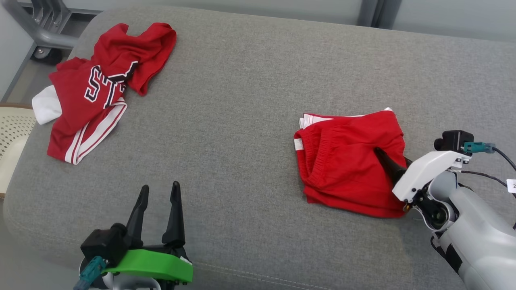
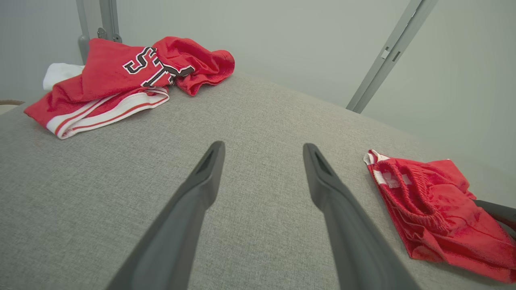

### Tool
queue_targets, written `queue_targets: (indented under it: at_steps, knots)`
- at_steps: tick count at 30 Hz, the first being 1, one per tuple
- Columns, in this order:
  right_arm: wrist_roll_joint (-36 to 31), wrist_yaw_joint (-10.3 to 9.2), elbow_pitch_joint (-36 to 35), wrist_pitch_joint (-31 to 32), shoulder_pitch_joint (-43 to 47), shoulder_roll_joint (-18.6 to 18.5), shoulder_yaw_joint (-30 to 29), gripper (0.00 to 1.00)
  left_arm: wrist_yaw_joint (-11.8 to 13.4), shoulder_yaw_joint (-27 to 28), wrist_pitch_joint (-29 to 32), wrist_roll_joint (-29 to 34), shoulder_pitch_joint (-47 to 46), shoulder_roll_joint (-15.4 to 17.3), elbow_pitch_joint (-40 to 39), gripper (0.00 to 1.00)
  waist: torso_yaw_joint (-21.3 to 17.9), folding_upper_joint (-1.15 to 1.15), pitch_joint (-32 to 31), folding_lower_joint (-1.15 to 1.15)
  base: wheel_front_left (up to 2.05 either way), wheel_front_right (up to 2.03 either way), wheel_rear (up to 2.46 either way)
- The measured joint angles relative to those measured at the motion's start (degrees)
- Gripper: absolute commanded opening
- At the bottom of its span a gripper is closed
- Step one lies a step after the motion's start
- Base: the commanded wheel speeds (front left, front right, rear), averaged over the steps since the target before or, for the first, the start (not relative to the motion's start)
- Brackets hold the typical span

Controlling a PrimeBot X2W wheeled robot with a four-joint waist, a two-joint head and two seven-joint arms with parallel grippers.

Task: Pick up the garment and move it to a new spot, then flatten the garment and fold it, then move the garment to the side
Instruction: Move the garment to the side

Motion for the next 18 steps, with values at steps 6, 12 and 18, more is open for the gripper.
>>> queue_targets:
  at_steps: [6, 12, 18]
  knots:
    - [-0.2, 0.64, 1.0, 0.0, -1.2, 0.9, 1.2, 0.00, 0.0, 1.7, 0.0, 0.0, 0.0, 0.0, 0.0, 1.00, 0.6, 0.00, 0.2, 0.00, 0.00, 0.00, 0.00]
    - [-1.3, 0.87, 1.7, -0.4, -2.7, 1.0, 2.0, 0.00, 0.0, 3.1, 0.0, 0.0, 0.0, 0.0, -0.6, 1.00, -0.9, 0.00, -0.1, 0.00, 0.00, 0.00, 0.00]
    - [-3.1, 1.22, 2.1, -0.5, -4.9, -1.1, 2.6, 0.00, 0.0, 3.4, 0.0, 0.1, 0.0, 0.0, -1.0, 1.00, -2.6, 0.00, 0.0, 0.00, 0.00, 0.00, 0.00]
